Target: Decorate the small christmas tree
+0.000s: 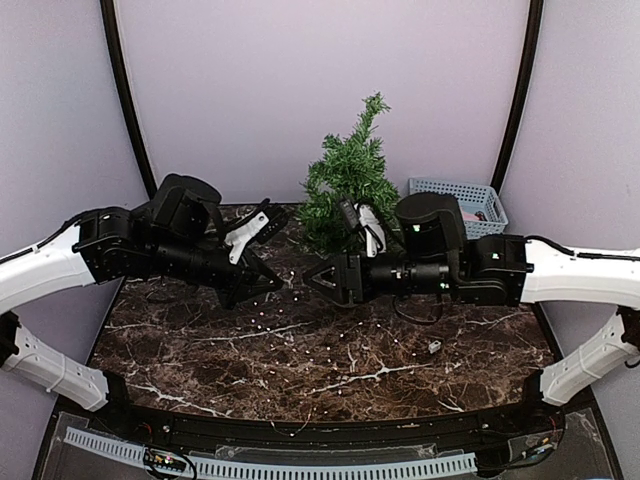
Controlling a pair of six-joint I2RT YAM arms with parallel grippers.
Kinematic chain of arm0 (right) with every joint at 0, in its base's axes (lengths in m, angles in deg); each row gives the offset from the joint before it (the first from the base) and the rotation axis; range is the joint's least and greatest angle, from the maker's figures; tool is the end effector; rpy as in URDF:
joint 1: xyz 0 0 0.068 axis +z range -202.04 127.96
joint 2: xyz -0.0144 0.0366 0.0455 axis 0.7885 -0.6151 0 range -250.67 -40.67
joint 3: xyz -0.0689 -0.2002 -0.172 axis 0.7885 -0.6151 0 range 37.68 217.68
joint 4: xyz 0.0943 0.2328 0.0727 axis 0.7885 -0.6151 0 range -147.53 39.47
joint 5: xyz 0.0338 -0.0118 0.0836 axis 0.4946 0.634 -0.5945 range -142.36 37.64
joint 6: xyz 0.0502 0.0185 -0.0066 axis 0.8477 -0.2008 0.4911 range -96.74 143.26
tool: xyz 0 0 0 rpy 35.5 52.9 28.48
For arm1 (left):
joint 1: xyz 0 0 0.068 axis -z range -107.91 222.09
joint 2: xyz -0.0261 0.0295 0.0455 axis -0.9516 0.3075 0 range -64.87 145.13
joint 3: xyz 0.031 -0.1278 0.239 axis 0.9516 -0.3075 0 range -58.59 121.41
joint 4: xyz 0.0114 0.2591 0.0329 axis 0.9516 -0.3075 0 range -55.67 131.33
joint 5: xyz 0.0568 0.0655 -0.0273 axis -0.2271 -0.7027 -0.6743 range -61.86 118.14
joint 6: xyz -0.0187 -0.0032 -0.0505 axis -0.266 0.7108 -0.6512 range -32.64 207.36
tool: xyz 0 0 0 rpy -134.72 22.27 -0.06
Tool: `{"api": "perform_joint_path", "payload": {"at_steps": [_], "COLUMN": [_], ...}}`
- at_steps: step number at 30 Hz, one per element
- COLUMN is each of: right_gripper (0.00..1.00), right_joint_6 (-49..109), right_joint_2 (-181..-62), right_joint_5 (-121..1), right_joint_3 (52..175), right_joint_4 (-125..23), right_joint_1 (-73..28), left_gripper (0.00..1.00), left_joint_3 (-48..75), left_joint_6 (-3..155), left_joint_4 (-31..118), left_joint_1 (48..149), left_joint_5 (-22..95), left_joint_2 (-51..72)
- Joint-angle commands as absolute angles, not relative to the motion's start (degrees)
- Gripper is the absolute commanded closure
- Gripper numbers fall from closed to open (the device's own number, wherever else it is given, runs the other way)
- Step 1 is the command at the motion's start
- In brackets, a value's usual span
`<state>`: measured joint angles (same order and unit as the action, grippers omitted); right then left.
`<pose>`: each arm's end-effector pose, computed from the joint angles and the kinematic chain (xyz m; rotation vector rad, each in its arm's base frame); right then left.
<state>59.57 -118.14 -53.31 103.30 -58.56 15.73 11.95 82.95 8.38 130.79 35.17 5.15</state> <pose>0.1198 0.2946 0.3423 -0.5872 2.0394 1.1852 0.1348 -0.2299 0.3653 1.0855 1.9520 -0.7587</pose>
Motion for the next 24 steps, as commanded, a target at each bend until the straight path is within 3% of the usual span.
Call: {"api": "perform_joint_path", "payload": {"at_steps": [1, 8, 15, 17, 19, 20, 22, 24], "right_gripper": [0.41, 0.31, 0.17, 0.15, 0.15, 0.15, 0.18, 0.22], "right_joint_6": [62.1, 73.4, 78.9, 79.7, 81.1, 81.7, 82.5, 82.8], "right_joint_2": [-112.9, -103.5, -97.8, -97.8, -98.0, -97.8, -97.5, -97.5], "right_joint_5": [-42.8, -33.0, -36.1, -37.0, -37.7, -37.9, -38.7, -40.2], "right_joint_3": [101.0, 90.6, 77.2, 74.4, 72.4, 71.4, 69.1, 66.5], "right_joint_4": [-64.8, -78.6, -83.0, -83.2, -84.0, -84.1, -82.6, -79.7], "right_joint_1": [13.4, 5.7, -3.5, -5.3, -6.6, -6.9, -7.5, -8.6], "left_gripper": [1.0, 1.0, 0.99, 0.91, 0.69, 0.52, 0.33, 0.2], "left_joint_3": [10.2, 2.7, -1.6, -1.2, -0.2, 0.3, 1.8, 3.4], "left_joint_6": [79.9, 74.0, 68.9, 67.6, 66.8, 66.7, 66.9, 68.2], "left_joint_4": [5.6, 5.2, 4.0, 1.5, -1.1, -2.5, -4.0, -5.2], "left_joint_1": [129.2, 119.5, 113.5, 112.6, 112.5, 112.4, 112.4, 112.4], "left_joint_5": [22.2, 16.8, 14.5, 12.7, 11.6, 11.5, 12.5, 15.3], "left_joint_2": [3.7, 1.7, 0.1, 0.5, 0.4, 0.3, -0.6, -2.0]}}
